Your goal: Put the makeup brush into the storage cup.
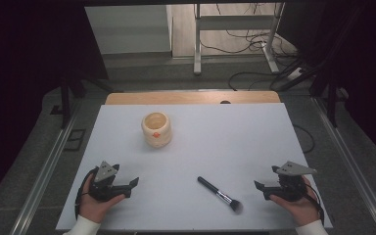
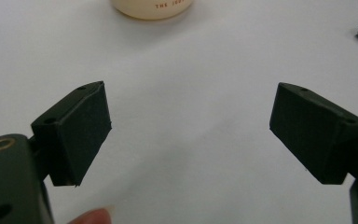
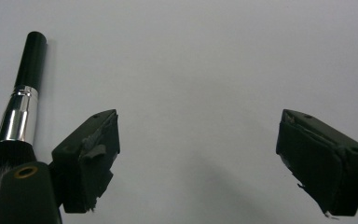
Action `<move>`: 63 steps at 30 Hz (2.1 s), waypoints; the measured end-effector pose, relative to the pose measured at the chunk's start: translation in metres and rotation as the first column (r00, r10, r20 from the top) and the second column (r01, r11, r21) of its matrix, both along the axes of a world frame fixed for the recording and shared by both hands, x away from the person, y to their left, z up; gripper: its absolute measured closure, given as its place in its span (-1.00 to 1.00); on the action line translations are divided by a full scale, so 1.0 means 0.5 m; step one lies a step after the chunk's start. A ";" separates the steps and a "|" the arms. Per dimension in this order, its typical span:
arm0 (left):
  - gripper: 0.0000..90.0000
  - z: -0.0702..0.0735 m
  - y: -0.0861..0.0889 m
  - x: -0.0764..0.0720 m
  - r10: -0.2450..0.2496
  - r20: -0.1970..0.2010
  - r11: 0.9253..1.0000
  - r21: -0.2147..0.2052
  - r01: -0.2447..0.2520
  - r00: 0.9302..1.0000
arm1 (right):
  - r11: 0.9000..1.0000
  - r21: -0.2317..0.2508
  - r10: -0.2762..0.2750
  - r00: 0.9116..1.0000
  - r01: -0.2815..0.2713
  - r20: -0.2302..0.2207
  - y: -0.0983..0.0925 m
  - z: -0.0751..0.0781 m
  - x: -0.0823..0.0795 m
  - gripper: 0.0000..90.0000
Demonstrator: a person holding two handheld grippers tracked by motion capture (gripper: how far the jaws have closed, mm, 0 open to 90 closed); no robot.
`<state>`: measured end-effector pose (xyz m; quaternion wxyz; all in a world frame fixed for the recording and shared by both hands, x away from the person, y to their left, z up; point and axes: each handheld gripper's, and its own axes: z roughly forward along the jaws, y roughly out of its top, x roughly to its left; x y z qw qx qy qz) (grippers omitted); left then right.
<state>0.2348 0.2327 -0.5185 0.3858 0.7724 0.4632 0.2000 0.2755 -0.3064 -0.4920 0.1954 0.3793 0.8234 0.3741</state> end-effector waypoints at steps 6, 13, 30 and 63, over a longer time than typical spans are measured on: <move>-0.71 -0.001 0.000 0.000 0.000 0.005 1.000 0.004 0.000 1.000 | 1.000 -0.004 -0.001 1.000 0.001 0.011 -0.001 0.008 0.000 -0.68; -0.71 0.000 -0.004 0.003 0.001 0.004 1.000 0.004 -0.001 1.000 | 1.000 0.008 0.008 1.000 -0.008 0.017 0.004 0.023 0.001 -0.68; -0.74 0.003 -0.007 0.002 -0.004 0.002 1.000 0.001 0.004 1.000 | 0.999 -0.020 0.039 0.999 -0.040 -0.025 0.044 0.067 0.003 -0.65; -0.74 0.003 -0.008 0.008 -0.009 -0.005 1.000 -0.001 0.009 1.000 | 0.993 -0.066 0.095 0.992 -0.101 -0.083 0.107 0.079 0.009 -0.65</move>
